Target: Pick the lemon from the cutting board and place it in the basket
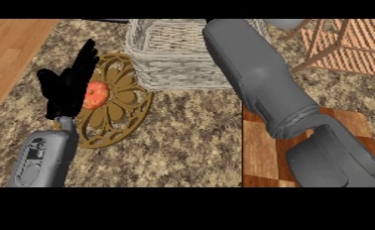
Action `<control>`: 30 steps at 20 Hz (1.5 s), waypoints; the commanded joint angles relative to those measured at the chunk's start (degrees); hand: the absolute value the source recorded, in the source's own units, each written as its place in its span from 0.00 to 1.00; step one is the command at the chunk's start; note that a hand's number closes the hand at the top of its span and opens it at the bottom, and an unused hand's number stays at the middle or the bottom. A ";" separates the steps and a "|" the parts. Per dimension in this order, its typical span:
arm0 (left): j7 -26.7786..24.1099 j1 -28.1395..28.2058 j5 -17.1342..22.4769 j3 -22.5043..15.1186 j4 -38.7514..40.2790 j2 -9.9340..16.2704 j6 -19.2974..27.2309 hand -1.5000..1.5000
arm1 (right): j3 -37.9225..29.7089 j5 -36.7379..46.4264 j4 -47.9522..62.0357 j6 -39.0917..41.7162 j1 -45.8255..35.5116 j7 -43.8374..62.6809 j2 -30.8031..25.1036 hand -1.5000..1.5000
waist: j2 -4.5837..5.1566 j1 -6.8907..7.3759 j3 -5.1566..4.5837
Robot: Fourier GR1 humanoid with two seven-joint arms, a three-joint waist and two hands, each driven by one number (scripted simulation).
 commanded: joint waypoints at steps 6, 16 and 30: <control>0.51 -0.64 -0.69 -0.29 -0.49 -0.60 1.07 0.50 | -2.10 -2.08 -0.56 7.87 1.37 2.04 0.14 1.00 | 0.15 -0.60 0.07; 0.21 1.62 -0.36 -0.42 -1.32 -0.40 0.12 0.50 | -1.20 -1.21 -0.77 8.41 4.05 1.80 0.14 1.00 | 0.25 -0.90 0.08; 1.31 2.50 -0.53 -0.39 -3.57 -0.32 0.46 0.50 | -3.19 -3.33 -2.60 12.33 7.55 1.07 0.13 1.00 | -0.13 -1.10 0.16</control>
